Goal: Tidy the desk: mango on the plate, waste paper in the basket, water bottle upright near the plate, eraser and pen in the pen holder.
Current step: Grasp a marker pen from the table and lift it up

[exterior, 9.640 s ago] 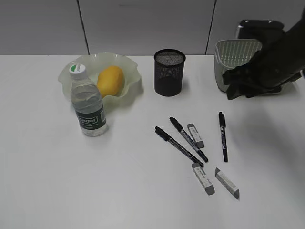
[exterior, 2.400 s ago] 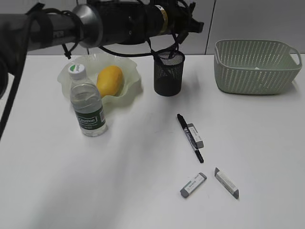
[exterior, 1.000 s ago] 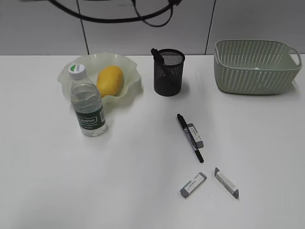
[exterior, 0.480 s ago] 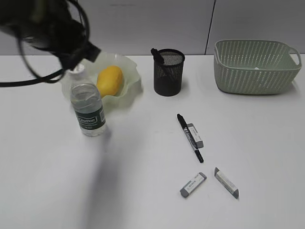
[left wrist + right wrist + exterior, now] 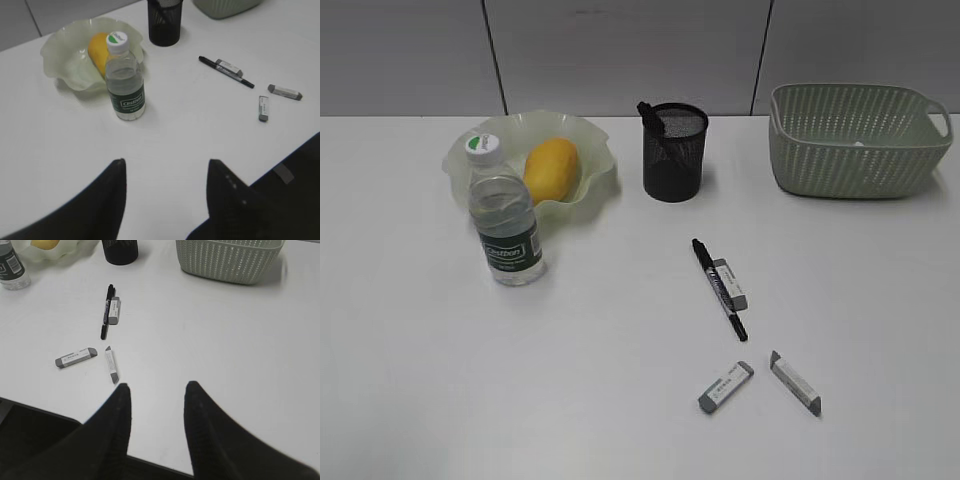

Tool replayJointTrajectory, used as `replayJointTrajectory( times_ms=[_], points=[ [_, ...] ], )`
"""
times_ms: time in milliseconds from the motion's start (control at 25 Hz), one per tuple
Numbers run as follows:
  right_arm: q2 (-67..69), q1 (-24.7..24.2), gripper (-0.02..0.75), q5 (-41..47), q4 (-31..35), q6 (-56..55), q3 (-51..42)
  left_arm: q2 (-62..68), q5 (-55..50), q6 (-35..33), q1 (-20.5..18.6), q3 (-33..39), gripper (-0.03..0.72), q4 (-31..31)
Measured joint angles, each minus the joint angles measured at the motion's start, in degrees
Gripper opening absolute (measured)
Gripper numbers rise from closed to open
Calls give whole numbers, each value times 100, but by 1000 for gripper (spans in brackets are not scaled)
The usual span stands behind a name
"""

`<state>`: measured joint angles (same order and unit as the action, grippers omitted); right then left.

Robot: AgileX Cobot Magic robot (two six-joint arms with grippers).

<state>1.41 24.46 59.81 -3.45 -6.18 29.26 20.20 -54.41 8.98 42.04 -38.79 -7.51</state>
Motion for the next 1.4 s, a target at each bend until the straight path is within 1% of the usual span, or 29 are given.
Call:
replayJointTrajectory(
  times_ms=[160,280,400,760,840,920,960,1040,1160,1280,1360,1400],
  points=[
    [0,0,295,0,0,0,0,-1166,-398,-271,0,331,452,57],
    [0,0,295,0,0,0,0,-1573,-522,-315,0,672,464,100],
    [0,0,295,-1,0,0,0,-1647,-592,-319,0,789,466,117],
    [13,0,295,-93,0,5,36,-1647,-593,-319,0,793,466,163],
    [189,0,295,-166,-7,12,76,-1647,-593,-319,-53,793,466,165],
    [581,0,295,-391,-18,30,126,-1681,-593,-319,-267,793,466,188],
    [892,0,295,-602,-18,43,141,-1747,-593,-319,-447,793,466,206],
    [1644,0,295,-986,-32,50,184,-1956,-593,-319,-880,793,466,225],
    [3322,0,295,-1567,-111,60,362,-2055,-606,-319,-1744,793,466,256],
    [5244,0,295,-2042,-129,67,893,-2055,-601,-319,-2505,793,466,288],
    [6420,0,295,-2237,-129,67,1469,-2055,-606,-319,-2819,793,466,295],
    [7053,0,297,-2293,-129,67,1857,-2055,-606,-319,-2904,793,466,310]
  ],
)
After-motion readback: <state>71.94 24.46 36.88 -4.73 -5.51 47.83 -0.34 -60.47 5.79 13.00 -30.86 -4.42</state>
